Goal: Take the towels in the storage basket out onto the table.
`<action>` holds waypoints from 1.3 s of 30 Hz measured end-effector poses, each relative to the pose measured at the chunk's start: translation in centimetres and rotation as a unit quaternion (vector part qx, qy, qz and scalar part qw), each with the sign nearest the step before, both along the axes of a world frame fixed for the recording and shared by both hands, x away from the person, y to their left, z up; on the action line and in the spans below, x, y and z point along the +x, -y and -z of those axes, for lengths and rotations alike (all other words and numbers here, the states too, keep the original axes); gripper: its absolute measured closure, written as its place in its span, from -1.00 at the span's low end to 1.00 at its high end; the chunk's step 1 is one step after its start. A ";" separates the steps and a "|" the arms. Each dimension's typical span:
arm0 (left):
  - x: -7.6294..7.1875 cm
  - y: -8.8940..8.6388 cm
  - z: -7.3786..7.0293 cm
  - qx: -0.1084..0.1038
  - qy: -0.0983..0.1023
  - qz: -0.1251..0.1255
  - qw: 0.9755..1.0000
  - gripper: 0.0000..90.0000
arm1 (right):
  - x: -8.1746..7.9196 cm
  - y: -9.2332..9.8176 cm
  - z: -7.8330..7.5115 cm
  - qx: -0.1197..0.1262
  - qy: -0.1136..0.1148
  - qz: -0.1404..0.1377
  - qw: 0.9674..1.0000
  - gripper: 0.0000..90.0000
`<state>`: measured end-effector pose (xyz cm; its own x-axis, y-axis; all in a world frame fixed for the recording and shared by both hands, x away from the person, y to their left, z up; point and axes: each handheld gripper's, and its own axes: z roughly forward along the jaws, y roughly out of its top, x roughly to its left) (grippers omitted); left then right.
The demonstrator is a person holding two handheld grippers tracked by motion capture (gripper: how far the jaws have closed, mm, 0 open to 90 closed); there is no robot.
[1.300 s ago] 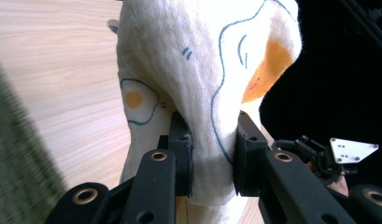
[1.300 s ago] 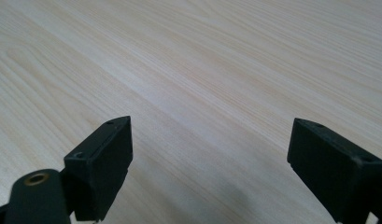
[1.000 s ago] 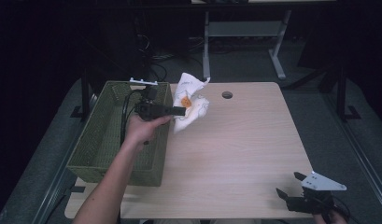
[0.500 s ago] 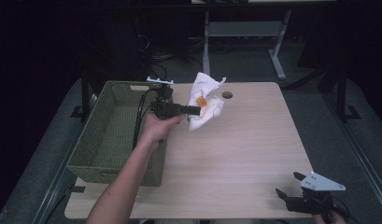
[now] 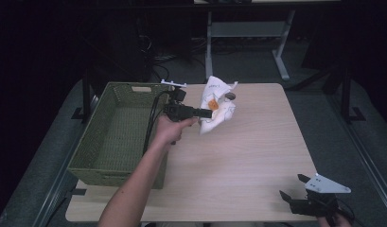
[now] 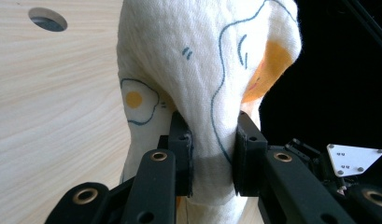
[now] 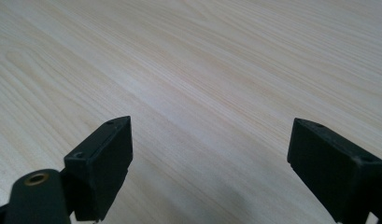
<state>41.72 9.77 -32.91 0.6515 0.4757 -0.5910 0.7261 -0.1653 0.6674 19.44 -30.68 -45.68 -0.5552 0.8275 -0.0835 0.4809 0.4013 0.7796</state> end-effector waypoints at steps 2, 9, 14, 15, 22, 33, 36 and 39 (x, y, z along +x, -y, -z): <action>0.0 0.4 0.2 0.000 0.000 0.006 1.000 0.63 | 0.0 -0.1 0.0 0.000 0.000 -0.001 1.000 -0.69; -0.1 1.8 0.8 0.003 -0.004 0.009 1.000 0.63 | 0.2 -0.4 0.0 0.002 -0.002 -0.009 1.000 -0.69; 0.1 3.1 1.5 0.008 -0.011 0.017 1.000 0.63 | 0.1 -0.3 -0.1 0.006 -0.001 -0.004 1.000 -0.69; 0.1 3.3 1.7 0.006 -0.014 0.016 1.000 0.63 | 0.1 -0.2 -0.1 0.007 -0.001 -0.004 1.000 -0.69; 0.2 4.7 2.8 0.013 -0.024 0.025 0.999 0.63 | 0.1 -0.3 -0.1 0.010 -0.001 -0.005 1.000 -0.69; 0.4 6.8 5.0 0.027 -0.035 0.022 0.999 0.62 | 0.1 -0.3 -0.1 0.009 0.000 -0.006 1.000 -0.69; 0.4 7.5 5.9 0.034 -0.044 0.013 0.998 0.62 | 0.1 -0.2 -0.1 0.008 0.000 -0.006 1.000 -0.69; 0.3 8.2 6.6 0.045 -0.047 0.015 0.998 0.62 | 0.1 -0.2 -0.1 0.012 -0.001 -0.004 1.000 -0.69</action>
